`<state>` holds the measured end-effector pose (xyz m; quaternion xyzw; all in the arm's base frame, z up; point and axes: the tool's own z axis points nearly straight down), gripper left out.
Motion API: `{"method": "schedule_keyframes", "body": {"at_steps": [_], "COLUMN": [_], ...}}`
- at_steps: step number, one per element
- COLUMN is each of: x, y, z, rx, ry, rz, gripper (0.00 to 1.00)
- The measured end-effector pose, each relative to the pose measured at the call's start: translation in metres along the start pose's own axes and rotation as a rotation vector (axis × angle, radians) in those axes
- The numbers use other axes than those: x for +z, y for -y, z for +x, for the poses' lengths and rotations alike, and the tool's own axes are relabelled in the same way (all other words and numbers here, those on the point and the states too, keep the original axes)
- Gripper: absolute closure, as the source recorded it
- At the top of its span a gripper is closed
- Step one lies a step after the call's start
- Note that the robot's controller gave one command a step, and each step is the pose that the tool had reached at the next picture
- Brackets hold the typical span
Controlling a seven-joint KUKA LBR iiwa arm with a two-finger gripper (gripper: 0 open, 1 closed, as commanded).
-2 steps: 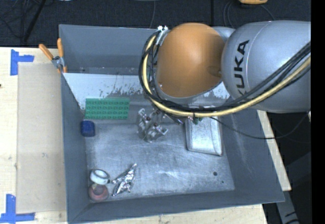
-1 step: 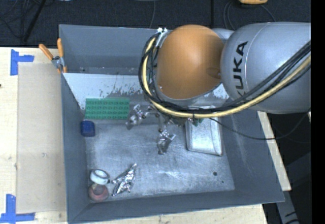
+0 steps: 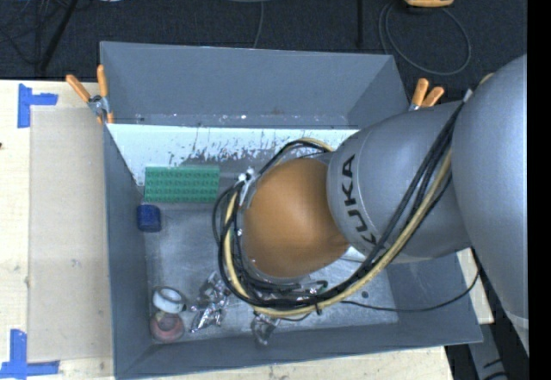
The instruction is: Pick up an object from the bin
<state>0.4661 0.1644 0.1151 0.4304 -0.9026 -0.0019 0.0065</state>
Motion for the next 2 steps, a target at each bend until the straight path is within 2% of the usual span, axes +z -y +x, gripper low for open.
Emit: {"method": "schedule_keyframes", "body": {"at_steps": [1,2], "x": [0.0430,0.0412], "y": [0.0327,0.0333], "z": [-0.0241,-0.0252], "rx": [-0.713,-0.709], "ry": [0.010,0.014], "rz": [0.012,0.014], "gripper": [0.00,1.00]}}
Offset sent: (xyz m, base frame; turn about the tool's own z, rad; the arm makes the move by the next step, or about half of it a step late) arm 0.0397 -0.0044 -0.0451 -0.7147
